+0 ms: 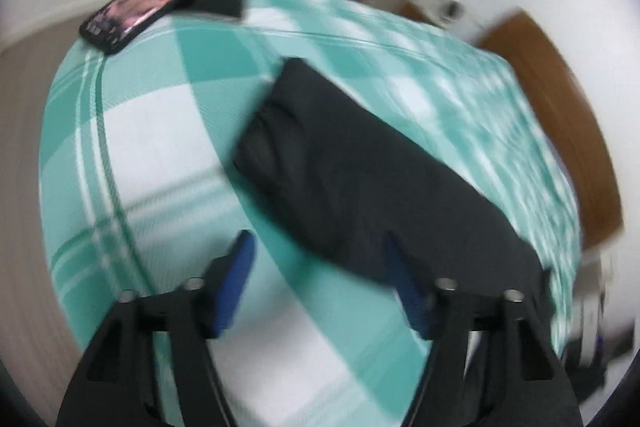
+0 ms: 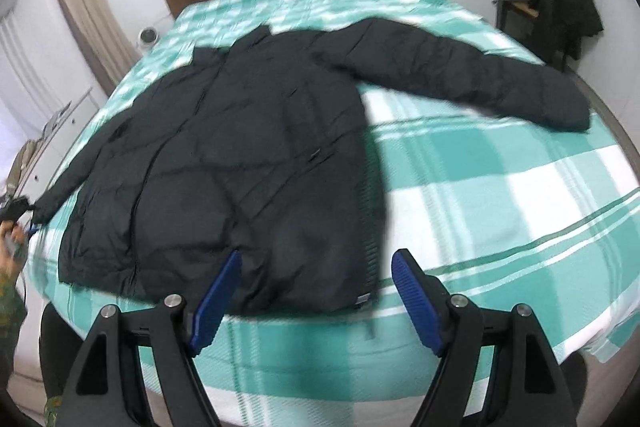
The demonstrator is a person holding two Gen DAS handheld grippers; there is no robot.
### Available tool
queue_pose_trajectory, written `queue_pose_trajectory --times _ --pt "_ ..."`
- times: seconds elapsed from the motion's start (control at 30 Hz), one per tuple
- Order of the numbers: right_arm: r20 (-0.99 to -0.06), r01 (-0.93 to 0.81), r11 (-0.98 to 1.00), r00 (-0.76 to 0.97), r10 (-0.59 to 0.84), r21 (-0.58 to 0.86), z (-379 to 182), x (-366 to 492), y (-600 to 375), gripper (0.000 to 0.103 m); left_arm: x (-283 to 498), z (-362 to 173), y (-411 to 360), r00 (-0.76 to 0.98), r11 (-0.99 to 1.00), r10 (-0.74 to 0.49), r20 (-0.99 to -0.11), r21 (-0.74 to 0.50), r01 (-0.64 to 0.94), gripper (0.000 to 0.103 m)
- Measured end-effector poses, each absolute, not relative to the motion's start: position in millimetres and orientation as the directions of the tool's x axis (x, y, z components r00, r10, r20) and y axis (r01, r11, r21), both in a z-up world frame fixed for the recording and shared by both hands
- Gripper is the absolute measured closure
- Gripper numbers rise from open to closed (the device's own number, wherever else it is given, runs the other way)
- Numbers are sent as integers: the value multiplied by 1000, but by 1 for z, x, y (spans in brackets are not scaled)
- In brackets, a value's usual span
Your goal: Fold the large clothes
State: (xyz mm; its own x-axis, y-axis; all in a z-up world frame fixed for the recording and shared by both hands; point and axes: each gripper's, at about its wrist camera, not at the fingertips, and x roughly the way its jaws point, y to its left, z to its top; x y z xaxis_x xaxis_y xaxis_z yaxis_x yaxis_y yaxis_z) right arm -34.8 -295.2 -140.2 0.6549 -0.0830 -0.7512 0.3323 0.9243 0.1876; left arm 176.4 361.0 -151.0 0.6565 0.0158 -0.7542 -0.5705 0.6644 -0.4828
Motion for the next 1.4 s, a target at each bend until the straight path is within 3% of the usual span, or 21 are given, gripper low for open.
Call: queue_pose_trajectory --times 0.1,0.27,0.4,0.47,0.5,0.53,0.57,0.63,0.87,0.97,1.03,1.07,1.1,1.17,1.23,1.3,1.4 --pt "-757 363 902 650 -65 234 -145 -38 -324 17 147 -135 291 630 815 -171 -758 -468 -342 19" --pt "-740 294 858 658 138 421 -169 -26 -343 17 117 -150 163 455 916 -362 -813 -401 12 18" --pt "-749 255 861 633 195 439 -192 -13 -335 17 120 -185 116 382 939 -331 -863 -342 41 17" --pt "-759 233 872 617 210 431 -201 -6 -331 19 125 -198 111 379 945 -308 -873 -326 18 29" --pt "-756 229 874 620 208 428 -201 -6 -331 38 126 -202 110 380 938 -325 -866 -346 14 60" --pt "-751 217 876 624 215 431 -199 -5 -329 61 127 -204 111 370 928 -350 -861 -372 14 76" --pt "-746 197 882 627 222 428 -195 -5 -324 78 127 -203 112 368 925 -356 -859 -381 6 78" --pt "-751 179 907 632 192 382 -186 -6 -315 84 121 -196 111 381 924 -363 -850 -381 31 87" --pt "-771 141 931 608 187 337 -165 -54 -289 85 83 -187 127 338 940 -340 -877 -331 86 87" --pt "-803 157 943 575 155 295 -176 -68 -278 85 71 -196 119 329 956 -291 -899 -265 122 83" --pt "-812 178 951 574 109 253 -182 -71 -275 79 66 -195 115 356 969 -240 -903 -201 143 74" --pt "-816 196 953 572 81 231 -182 -72 -274 71 66 -191 113 368 972 -223 -903 -179 149 73" --pt "-819 204 955 570 62 214 -180 -71 -274 51 66 -185 113 380 973 -218 -899 -169 156 71" --pt "-805 204 962 593 25 180 -167 -76 -276 26 63 -167 117 431 975 -201 -880 -140 170 58" --pt "-788 217 967 615 -29 133 -152 -81 -282 25 54 -140 119 533 983 -164 -830 -92 159 21" --pt "-777 246 966 623 -94 80 -138 -85 -290 25 48 -110 123 659 990 -136 -740 -75 120 5" --pt "-731 288 957 657 -182 20 -111 -86 -298 25 52 -77 124 764 994 -108 -636 -66 86 2"
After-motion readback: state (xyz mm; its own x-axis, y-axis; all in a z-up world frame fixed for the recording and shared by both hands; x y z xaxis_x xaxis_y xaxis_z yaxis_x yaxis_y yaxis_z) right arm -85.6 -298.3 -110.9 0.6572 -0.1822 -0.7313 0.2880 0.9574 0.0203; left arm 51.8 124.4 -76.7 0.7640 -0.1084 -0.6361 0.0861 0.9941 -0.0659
